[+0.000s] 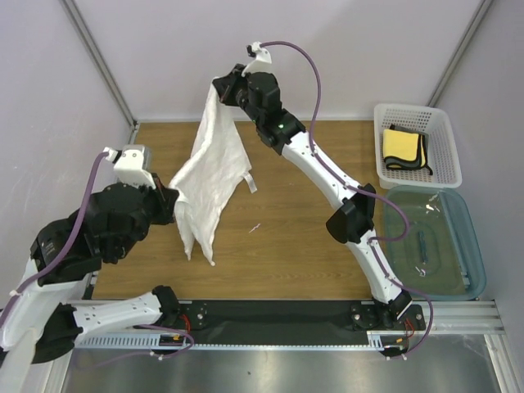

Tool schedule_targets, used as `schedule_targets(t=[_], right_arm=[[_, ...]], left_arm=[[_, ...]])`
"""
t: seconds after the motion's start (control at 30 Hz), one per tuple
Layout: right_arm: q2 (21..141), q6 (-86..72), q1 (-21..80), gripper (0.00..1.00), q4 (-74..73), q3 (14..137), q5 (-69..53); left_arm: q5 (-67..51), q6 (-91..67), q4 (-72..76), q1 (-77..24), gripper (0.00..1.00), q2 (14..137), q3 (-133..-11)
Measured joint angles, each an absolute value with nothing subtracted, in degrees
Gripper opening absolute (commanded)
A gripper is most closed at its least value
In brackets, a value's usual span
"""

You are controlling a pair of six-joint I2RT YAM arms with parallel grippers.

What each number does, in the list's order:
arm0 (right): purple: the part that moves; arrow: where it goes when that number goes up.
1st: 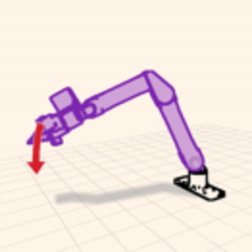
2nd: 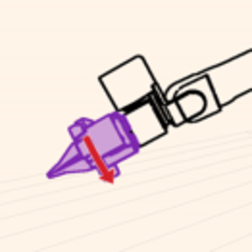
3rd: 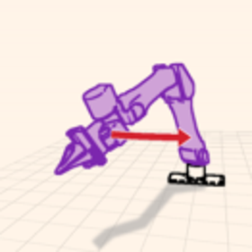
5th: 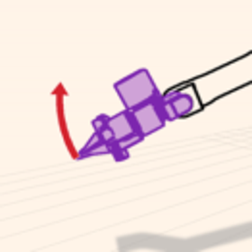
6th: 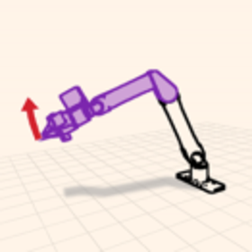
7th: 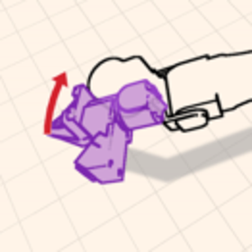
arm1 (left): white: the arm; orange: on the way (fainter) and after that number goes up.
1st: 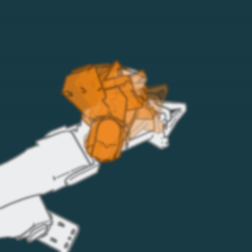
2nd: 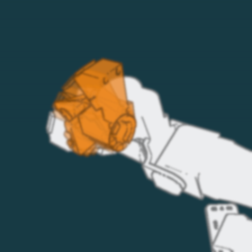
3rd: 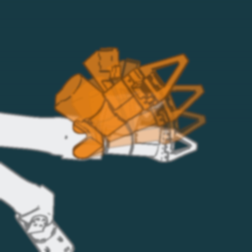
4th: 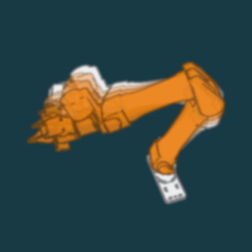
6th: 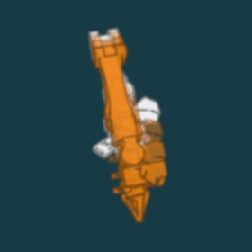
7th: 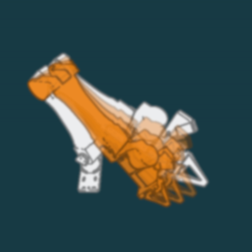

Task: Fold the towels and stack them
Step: Fold the towel

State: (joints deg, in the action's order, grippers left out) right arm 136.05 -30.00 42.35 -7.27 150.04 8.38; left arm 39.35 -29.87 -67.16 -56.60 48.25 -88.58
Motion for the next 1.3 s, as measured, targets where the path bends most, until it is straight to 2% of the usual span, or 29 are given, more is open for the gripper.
schedule_targets(t=[0.43, 0.6, 0.9, 1.17, 1.3], right_arm=[[135.70, -34.48, 39.86, 0.00, -5.69, 149.95, -0.30], [133.08, -34.17, 39.40, 0.00, -6.63, 147.48, -1.39], [118.48, -29.41, 35.55, 0.00, -9.96, 133.49, 1.72], [108.14, -24.47, 25.41, 0.00, -15.66, 133.21, 4.84], [106.98, -21.04, 23.92, 0.00, -20.64, 138.21, 7.14]], left_arm=[[46.92, -25.39, -74.94, -56.60, 0.00, 52.77, -99.57], [45.84, -23.31, -74.02, -56.60, 0.00, 54.06, -100.47], [33.01, -20.67, -57.17, -58.17, 0.00, 61.19, -92.42], [30.63, -23.62, -40.58, -66.89, 0.00, 67.90, -91.85], [33.50, -31.57, -31.75, -67.40, 0.00, 61.54, -81.73]])
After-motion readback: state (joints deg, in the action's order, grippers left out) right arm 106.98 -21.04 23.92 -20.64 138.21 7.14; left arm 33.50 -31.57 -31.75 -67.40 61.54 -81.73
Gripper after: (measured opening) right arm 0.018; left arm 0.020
